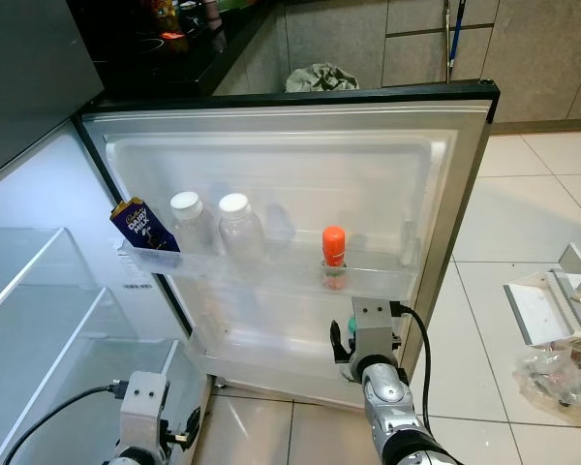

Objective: Restocking fridge

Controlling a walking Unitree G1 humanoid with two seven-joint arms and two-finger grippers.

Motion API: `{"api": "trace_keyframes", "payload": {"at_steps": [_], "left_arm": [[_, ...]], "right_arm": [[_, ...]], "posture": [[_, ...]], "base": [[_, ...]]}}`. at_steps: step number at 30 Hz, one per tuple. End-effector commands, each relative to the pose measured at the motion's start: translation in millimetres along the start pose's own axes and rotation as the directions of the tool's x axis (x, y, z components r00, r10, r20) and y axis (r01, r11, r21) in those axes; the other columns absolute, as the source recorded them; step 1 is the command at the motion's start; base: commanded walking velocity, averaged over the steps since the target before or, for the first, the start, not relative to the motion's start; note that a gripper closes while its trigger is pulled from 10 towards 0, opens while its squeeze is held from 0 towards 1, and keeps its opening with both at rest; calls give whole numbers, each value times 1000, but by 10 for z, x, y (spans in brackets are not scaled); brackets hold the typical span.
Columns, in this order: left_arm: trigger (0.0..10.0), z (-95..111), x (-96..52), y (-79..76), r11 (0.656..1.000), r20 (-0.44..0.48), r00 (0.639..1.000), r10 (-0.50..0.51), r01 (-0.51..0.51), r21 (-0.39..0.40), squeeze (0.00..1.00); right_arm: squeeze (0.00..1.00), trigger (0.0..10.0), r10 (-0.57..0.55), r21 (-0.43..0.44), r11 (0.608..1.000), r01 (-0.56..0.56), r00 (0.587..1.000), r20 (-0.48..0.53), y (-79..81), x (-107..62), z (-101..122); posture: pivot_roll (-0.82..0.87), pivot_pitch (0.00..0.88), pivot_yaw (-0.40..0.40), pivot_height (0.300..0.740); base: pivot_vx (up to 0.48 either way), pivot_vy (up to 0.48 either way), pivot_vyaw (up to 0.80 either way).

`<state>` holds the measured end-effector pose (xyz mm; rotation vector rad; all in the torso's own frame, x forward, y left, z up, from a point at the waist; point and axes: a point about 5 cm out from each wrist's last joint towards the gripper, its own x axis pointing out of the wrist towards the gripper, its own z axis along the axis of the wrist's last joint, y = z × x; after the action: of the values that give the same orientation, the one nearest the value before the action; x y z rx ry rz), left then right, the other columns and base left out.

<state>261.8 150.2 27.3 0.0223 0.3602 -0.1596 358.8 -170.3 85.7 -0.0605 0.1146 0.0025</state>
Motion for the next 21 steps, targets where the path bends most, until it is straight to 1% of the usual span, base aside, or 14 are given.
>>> {"api": "trace_keyframes", "payload": {"at_steps": [1,2,5,6,7,8,9,10,12,14,16,17,18,21], "left_arm": [[10000,-75,-22,16,1000,-32,999,5,-5,-4,0],[10000,-75,-22,16,1000,-32,999,5,-5,-4,0],[10000,-65,-3,3,1000,-30,1000,0,-1,-5,0],[10000,-65,-3,3,1000,-30,1000,0,-1,-5,0],[10000,-65,0,-1,1000,-30,1000,0,0,-6,0],[10000,-65,0,-1,1000,-30,1000,0,0,-6,0],[10000,-68,3,-5,1000,-30,1000,-2,2,-6,0],[10000,-68,3,-5,1000,-30,1000,-2,2,-6,0],[10000,-76,11,-18,1000,-32,999,-6,5,-9,0],[10000,-76,11,-18,1000,-32,999,-6,5,-9,0],[10000,-86,26,-41,1000,-33,999,-9,9,-14,0],[10000,-88,38,-56,1000,-32,999,-11,11,-18,0],[10000,-88,38,-56,1000,-32,999,-11,11,-18,0],[10000,-87,61,-91,1000,-31,999,-19,18,-24,0]], "right_arm": [[0,10000,20,37,999,-23,998,59,78,-3,57],[0,10000,20,37,999,-23,998,59,78,-3,57],[0,10000,72,65,994,-86,977,200,225,-60,179],[0,10000,72,65,994,-86,977,200,225,-60,179],[0,10000,83,63,993,-100,970,229,260,-86,197],[0,10000,83,63,993,-100,970,229,260,-86,197],[0,10000,94,53,992,-111,962,258,301,-132,207],[0,10000,94,53,992,-111,962,258,301,-132,207],[0,10000,125,10,991,-134,947,297,384,-251,210],[0,10000,125,10,991,-134,947,297,384,-251,210],[0,10000,148,-24,989,-147,942,300,446,-414,165],[0,10000,145,-28,989,-143,945,293,444,-476,130],[0,10000,145,-28,989,-143,945,293,444,-476,130],[0,10000,134,-30,991,-131,954,269,410,-552,43]], "posture": [[111,218,128,621],[111,218,128,621],[98,217,128,621],[98,217,128,621],[96,217,127,621],[96,217,127,621],[89,217,125,621],[89,217,125,621],[68,211,120,621],[68,211,120,621],[50,202,116,621],[41,200,115,621],[41,200,115,621],[33,197,117,621]], "base": [[0,0,0],[0,0,0],[0,0,0],[0,0,0],[0,0,0],[0,0,0],[0,0,0],[0,0,0],[0,0,0],[0,0,0],[0,0,0],[0,0,0],[0,0,0],[0,0,0]]}}
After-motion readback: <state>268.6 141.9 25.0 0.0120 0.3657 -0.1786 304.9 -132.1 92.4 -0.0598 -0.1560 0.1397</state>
